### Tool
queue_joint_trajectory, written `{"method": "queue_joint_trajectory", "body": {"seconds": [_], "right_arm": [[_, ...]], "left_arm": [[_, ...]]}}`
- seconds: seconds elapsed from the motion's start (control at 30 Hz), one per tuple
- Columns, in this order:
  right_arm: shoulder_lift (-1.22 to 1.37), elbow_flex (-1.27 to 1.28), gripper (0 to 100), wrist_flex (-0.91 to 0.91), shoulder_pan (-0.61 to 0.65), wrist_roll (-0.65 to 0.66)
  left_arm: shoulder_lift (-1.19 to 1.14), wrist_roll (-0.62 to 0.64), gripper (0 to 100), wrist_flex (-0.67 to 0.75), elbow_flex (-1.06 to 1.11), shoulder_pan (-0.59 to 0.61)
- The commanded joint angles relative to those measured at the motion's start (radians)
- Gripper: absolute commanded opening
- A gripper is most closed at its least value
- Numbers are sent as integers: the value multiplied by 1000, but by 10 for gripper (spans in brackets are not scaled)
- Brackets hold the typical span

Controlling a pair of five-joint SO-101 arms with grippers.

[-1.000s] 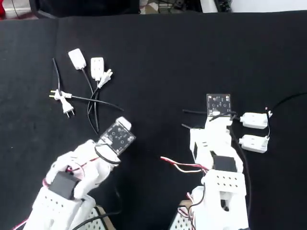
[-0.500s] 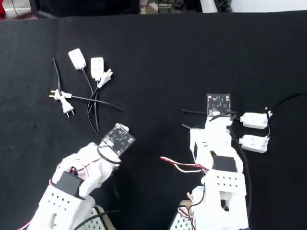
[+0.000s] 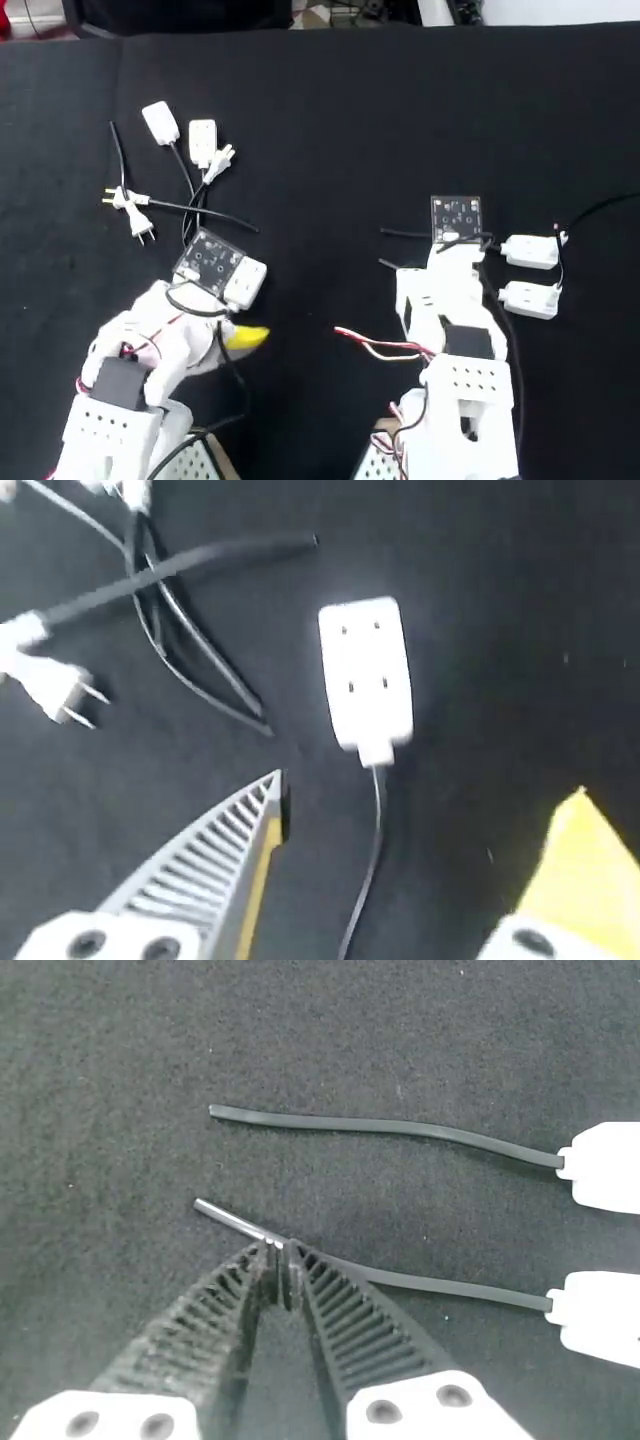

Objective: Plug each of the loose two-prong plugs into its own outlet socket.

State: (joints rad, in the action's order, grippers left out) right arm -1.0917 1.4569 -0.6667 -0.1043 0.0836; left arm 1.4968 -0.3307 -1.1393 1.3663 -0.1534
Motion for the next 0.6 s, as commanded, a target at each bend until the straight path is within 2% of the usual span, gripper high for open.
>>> {"method": "queue_joint_trajectory", "body": {"seconds": [0.0,0.1,0.2,0.43,0.57], "right_arm": [[-13,-10,19,-5,14,5],[-13,-10,19,-6,14,3],[-13,-10,19,-6,14,3],[-13,-10,19,-6,14,3],[-16,-10,19,-6,14,5]], "left_arm": [[-38,8,391,133,-7,2],[-166,8,364,288,27,2],[-358,8,346,393,-39,2],[-908,2,345,463,-291,-2],[-1108,2,344,500,-392,1]]}}
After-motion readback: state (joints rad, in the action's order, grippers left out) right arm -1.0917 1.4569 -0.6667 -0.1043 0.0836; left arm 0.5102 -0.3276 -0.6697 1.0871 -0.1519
